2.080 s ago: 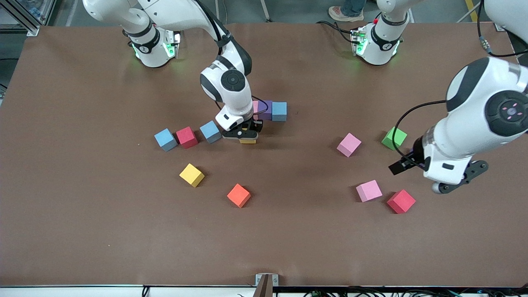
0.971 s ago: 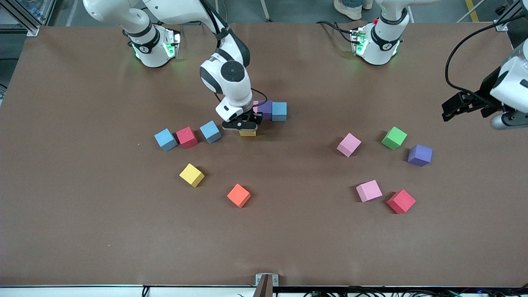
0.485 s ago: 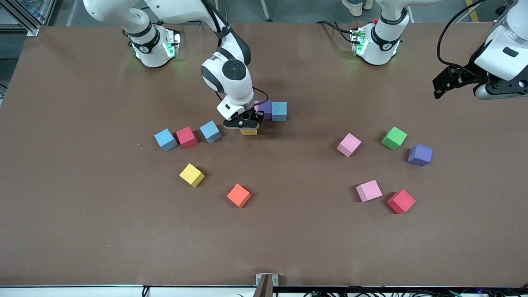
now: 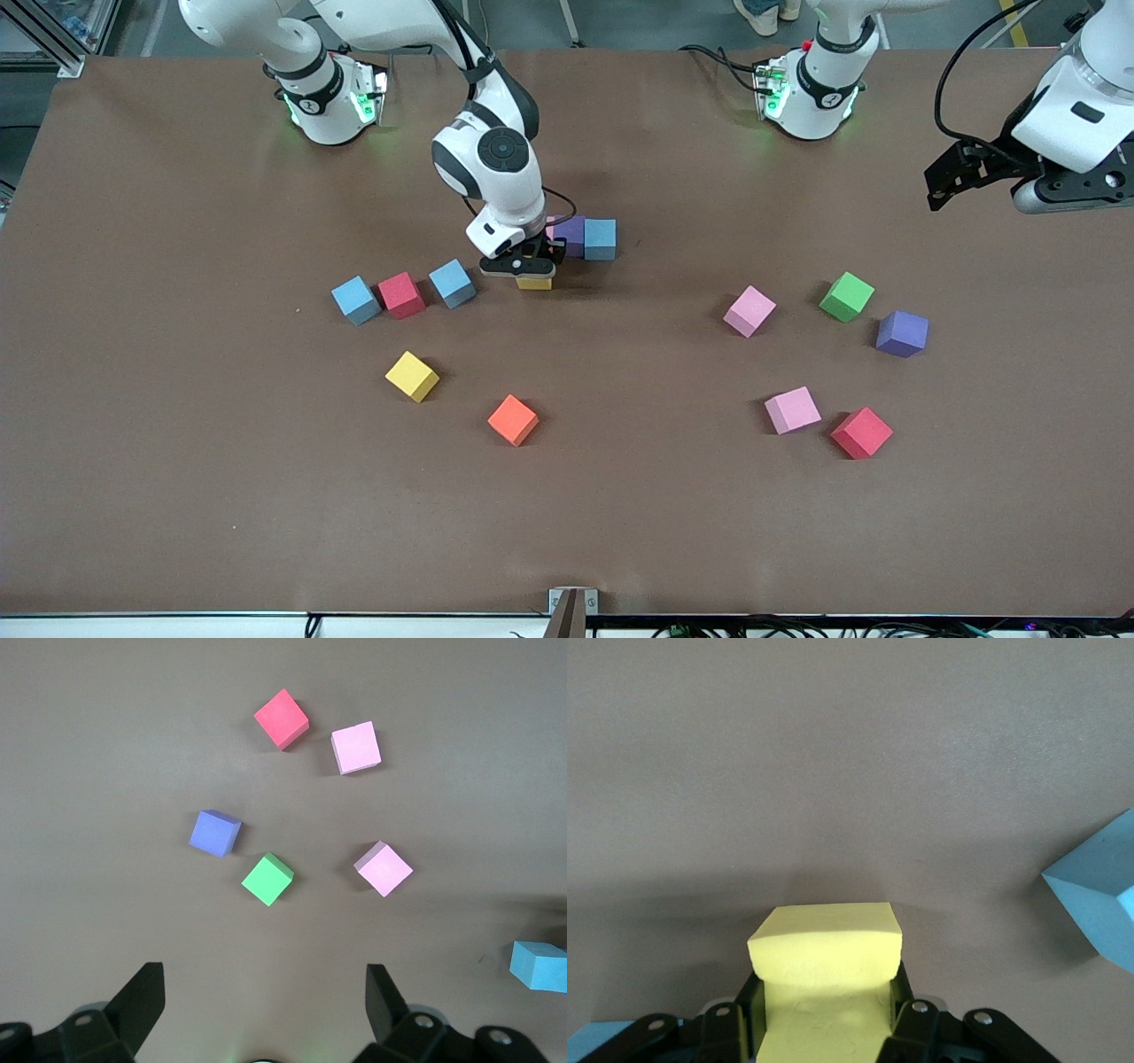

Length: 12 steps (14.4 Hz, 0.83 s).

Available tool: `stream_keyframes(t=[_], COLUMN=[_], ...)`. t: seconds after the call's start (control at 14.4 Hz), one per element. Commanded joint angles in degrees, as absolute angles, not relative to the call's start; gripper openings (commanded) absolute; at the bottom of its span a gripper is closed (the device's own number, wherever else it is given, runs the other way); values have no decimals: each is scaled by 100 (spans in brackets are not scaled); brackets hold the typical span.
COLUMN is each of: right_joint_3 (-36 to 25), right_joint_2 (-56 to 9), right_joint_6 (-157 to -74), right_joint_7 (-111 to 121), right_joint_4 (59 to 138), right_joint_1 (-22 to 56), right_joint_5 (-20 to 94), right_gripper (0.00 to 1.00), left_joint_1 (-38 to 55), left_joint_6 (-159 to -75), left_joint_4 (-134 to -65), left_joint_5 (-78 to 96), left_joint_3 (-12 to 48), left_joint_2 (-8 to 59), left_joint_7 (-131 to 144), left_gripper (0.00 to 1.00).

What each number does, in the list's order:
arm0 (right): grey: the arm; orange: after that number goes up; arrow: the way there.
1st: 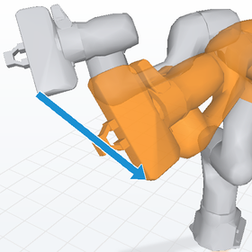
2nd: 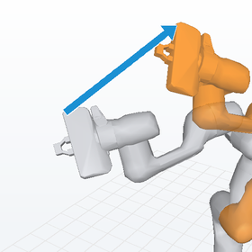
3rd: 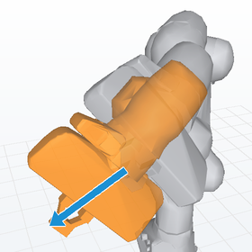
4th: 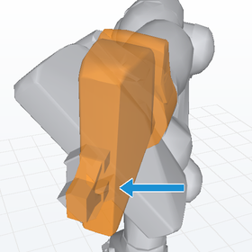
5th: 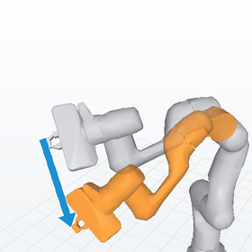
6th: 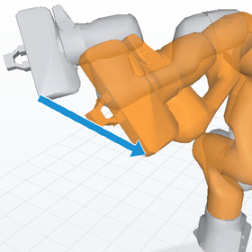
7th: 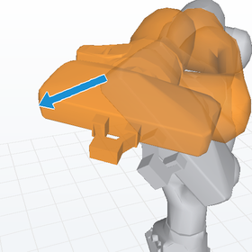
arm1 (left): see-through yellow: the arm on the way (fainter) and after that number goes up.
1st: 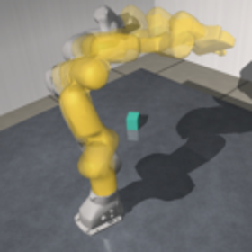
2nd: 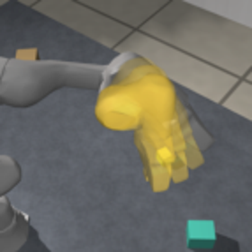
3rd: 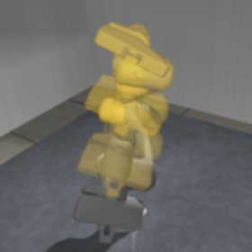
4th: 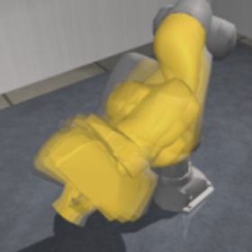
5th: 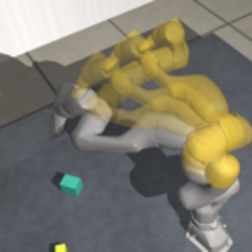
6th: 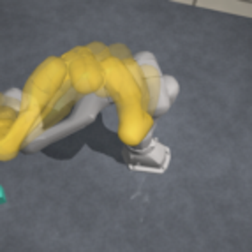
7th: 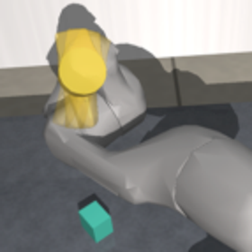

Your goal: Arrange 11 blocks into digit 3

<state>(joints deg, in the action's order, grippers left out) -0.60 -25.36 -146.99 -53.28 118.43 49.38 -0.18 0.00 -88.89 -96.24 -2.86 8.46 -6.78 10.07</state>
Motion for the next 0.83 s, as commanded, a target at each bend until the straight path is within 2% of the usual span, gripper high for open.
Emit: stream_keyframes(t=[0.0, 0.76], right_joint_3=[-88, -88], right_joint_2=[-2364, -2479], right_joint_6=[-14774, -14924], right_joint_7=[-5388, -5502], right_joint_4=[12050, 12041], right_joint_1=[5053, 5098], right_joint_5=[53, 53], right_gripper=[0, 0], left_joint_1=[-53, -44], left_joint_6=[-8912, -8921], left_joint_4=[-9668, -9598], left_joint_5=[-202, -255], left_joint_3=[861, 861], left_joint_2=[-712, -659], left_joint_7=[1020, 1011], left_gripper=[100, 100])
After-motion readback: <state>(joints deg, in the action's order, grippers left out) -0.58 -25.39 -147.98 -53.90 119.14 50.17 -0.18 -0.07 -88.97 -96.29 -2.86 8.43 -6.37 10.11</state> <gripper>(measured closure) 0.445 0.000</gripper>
